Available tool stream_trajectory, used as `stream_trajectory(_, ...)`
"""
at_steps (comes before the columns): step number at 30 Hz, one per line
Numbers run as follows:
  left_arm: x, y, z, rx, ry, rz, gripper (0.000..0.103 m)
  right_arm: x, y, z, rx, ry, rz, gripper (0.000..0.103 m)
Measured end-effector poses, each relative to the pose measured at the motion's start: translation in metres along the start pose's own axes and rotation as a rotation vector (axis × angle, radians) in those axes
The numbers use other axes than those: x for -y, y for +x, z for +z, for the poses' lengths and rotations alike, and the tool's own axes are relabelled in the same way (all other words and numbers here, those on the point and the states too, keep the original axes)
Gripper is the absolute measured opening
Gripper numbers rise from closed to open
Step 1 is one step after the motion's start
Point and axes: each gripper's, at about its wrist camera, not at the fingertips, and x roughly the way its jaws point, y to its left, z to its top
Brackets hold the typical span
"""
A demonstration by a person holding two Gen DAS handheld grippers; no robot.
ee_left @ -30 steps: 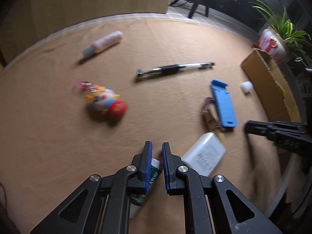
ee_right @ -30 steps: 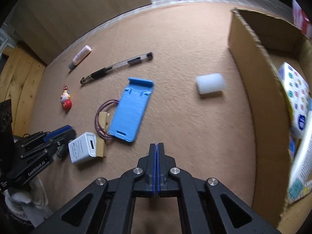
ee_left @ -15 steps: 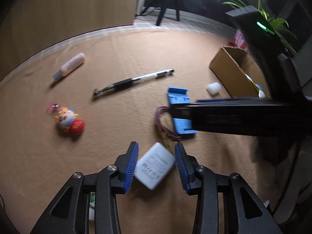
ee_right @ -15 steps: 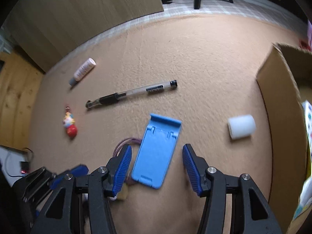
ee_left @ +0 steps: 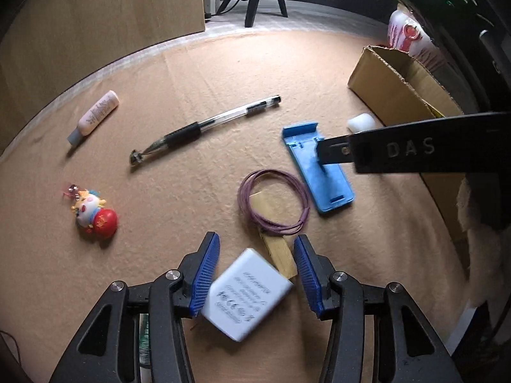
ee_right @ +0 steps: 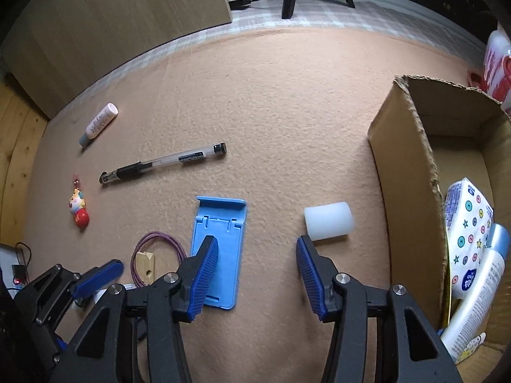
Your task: Organize objects
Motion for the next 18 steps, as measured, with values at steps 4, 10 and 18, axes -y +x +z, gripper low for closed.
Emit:
stream_trajectory(4,-0.016,-0.003,-0.006,0.006,-0.017,0.024,0.052,0.000,-0.003,-0.005,0.000,0.016,0.062,0.047)
stream_trajectory(10,-0.045,-0.010,-0.016,0.017,-0.074,0.046,0.041,-0.009,-0.012,-0.007,0.026,0.006,0.182,0.047)
stream_trajectory(18,-0.066,-0.022,-0.038,0.031,-0.116,0.060,0.032,-0.062,-0.002,-0.011,0.003,-0.065,0.316,0.047)
